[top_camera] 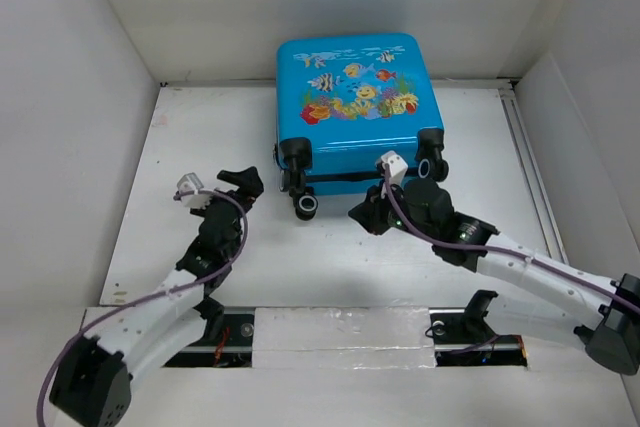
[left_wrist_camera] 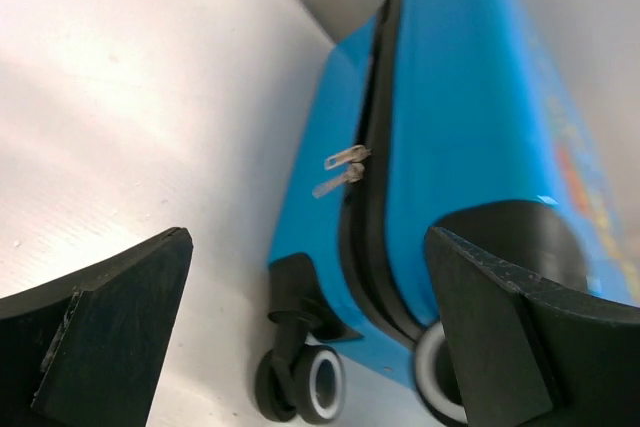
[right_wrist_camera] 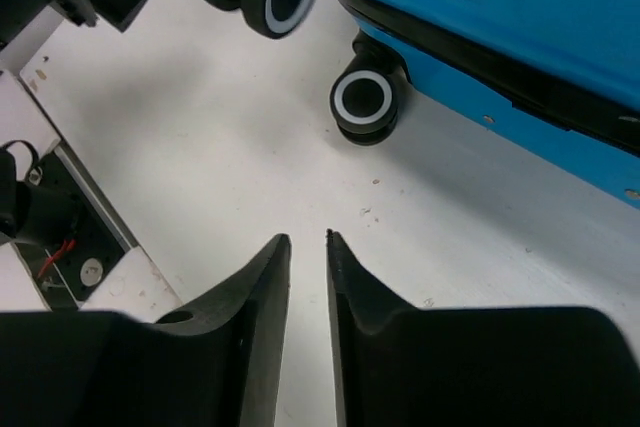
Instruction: Pack the luggage
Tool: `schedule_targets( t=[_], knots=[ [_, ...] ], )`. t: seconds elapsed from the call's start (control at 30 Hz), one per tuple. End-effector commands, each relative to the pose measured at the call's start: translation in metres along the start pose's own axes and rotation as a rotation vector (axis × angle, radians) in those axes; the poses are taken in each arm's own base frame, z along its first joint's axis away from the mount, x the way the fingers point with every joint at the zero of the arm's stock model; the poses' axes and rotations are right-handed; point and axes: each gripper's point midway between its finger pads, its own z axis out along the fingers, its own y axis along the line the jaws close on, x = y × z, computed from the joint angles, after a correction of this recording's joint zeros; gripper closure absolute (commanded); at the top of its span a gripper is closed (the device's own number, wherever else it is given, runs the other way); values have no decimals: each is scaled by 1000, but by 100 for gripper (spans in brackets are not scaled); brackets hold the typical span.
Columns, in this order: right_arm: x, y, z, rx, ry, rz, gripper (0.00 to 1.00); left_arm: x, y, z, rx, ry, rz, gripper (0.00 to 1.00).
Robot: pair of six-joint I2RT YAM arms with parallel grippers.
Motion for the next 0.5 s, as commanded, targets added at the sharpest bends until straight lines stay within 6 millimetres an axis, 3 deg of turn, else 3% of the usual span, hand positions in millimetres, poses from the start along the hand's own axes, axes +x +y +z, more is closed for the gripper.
schedule_targets(
  t=[0.0,0.1,0.13,0.17,0.2,0.3,0.47],
  knots=[
    [-26,12,-9,-27,-88,-17,70,-6,6,-15,2,17,12,0],
    [-27,9,-16,-6,-116,-18,48,-7,-18,-32,143,78,33,0],
    [-29,7,-21,3,-134,-6,15,-4,-21,-36,177,104,73,0],
    [-33,6,-25,11,-152,-5,0,-2,-25,-41,210,128,85,0],
    [-33,1,-30,34,-166,-3,0,-2,-41,-52,290,161,77,0],
    [-30,-3,-41,54,-177,-3,0,-2,-54,-69,381,208,74,0],
    [-25,-4,-61,41,-185,-2,0,-10,-58,-88,428,230,33,0]
  ],
)
